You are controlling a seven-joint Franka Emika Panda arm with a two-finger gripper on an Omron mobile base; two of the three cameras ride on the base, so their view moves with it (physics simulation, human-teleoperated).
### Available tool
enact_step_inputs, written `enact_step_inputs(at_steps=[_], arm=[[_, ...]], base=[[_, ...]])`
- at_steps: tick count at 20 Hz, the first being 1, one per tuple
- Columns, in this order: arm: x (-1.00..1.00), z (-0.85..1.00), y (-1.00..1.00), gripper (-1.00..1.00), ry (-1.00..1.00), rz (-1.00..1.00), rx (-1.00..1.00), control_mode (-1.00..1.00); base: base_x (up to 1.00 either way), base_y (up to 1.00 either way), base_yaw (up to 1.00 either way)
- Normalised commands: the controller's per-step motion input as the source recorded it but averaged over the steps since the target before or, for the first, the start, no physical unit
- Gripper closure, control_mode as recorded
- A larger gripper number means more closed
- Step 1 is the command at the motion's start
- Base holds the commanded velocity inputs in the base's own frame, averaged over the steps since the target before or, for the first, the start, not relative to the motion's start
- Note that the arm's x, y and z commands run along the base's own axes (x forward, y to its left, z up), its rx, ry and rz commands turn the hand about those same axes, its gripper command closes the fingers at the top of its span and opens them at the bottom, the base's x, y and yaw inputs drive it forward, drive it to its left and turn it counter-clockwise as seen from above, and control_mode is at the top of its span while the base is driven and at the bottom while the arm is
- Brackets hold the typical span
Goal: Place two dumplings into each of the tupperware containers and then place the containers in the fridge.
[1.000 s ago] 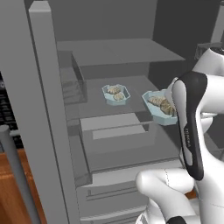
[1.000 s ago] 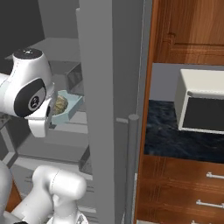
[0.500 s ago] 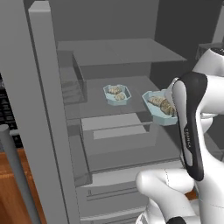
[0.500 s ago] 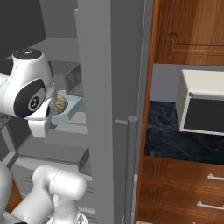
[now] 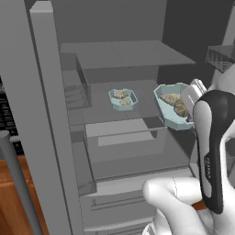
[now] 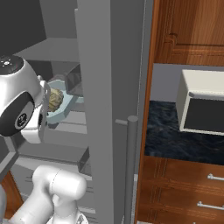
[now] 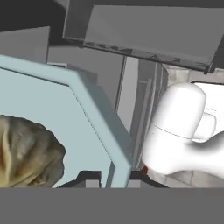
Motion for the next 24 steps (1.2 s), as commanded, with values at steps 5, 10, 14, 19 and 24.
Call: enact_step_inputs(at_steps=[5,10,14,19,24], arm=[[-0.28,0.52,0.0,1.0,-0.35,0.0,0.0,-1.0],[0.16,0.7,0.0,1.0,-0.21,0.0,0.0,-1.0],[0.81,0.45,0.0,1.0,-0.04,0.0,0.0,-1.0],[1.0,0.22,0.0,1.0,0.02,0.0,0.0,-1.0],[1.0,0.14,0.0,1.0,0.06,0.0,0.0,-1.0]], base=[[0.0,0.0,0.0],[0.0,0.0,0.0],[0.0,0.0,0.0],[0.0,0.0,0.0],[0.0,0.0,0.0]])
